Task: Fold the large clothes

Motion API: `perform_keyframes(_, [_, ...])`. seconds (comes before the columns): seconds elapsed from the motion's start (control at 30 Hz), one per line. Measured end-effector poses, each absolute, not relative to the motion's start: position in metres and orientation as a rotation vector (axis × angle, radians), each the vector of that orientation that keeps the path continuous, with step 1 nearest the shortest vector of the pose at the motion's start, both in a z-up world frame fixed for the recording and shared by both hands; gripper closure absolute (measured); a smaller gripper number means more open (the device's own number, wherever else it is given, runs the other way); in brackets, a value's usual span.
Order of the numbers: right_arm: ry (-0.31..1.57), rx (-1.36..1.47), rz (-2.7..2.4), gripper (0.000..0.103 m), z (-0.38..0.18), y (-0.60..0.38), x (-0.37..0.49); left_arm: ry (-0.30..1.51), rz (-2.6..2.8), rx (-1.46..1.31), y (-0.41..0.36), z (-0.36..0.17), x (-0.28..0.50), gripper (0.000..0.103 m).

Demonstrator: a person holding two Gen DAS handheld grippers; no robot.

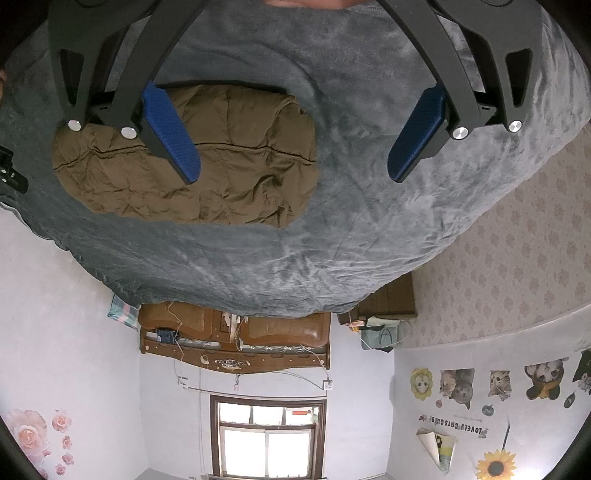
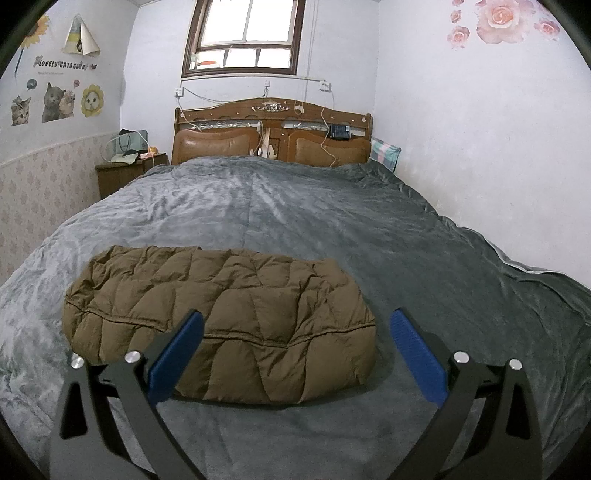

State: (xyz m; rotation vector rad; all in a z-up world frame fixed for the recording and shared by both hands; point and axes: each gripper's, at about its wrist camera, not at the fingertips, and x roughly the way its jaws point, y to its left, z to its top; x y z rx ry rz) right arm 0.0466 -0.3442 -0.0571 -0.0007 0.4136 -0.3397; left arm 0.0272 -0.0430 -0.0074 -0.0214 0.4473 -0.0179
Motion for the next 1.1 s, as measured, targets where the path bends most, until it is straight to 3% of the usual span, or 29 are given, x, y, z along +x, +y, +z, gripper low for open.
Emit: perform_keyframes(1.1, [0.415,-0.001,-0.339,0.002,-0.0563,-0.3441,0.0469,0.449,-0.018,-0.016,-0.0419,-0.0058,0.026,0.003])
